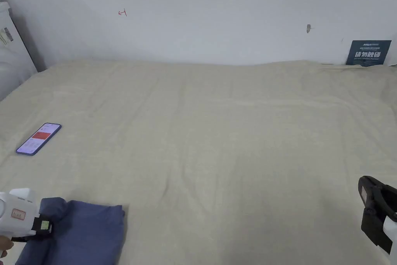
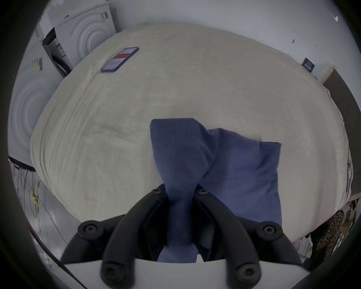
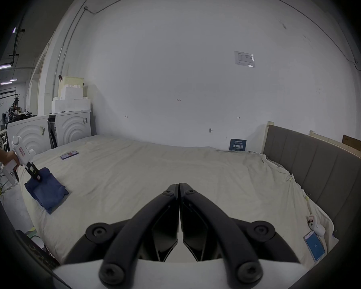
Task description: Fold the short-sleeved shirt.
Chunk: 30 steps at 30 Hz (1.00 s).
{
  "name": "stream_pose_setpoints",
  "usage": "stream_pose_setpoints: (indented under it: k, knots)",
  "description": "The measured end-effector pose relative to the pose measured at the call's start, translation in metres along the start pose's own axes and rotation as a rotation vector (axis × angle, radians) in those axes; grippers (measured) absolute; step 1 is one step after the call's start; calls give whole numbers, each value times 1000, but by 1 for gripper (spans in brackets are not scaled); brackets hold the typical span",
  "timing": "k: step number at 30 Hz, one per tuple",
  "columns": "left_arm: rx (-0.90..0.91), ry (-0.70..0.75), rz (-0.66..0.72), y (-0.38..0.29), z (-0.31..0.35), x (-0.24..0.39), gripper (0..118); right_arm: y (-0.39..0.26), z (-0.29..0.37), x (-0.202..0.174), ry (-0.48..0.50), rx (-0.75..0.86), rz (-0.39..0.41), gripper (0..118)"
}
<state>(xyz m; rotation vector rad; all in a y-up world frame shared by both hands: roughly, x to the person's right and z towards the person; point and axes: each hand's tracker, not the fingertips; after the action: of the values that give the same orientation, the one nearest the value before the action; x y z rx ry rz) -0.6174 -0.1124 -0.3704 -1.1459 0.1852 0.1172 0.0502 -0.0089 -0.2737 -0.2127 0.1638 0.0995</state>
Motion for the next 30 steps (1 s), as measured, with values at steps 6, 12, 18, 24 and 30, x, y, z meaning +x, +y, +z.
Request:
stream_pose_setpoints:
  k: [6, 12, 18, 24, 30]
  knots:
    - [-16, 45, 39, -5, -22, 4, 17, -3, -5, 1, 2, -16, -18, 0]
    - [12, 203, 34, -7, -20, 11, 78, 0, 3, 14, -2, -10, -24, 0]
    - [129, 231, 65, -9, 30, 32, 110, 11, 22, 31, -19, 2, -53, 0]
    - [460, 212, 93, -33, 132, 102, 110, 37, 41, 43, -46, 30, -37, 0]
    - [788, 168, 61, -42, 217, 171, 112, 60, 56, 56, -69, 78, -22, 0]
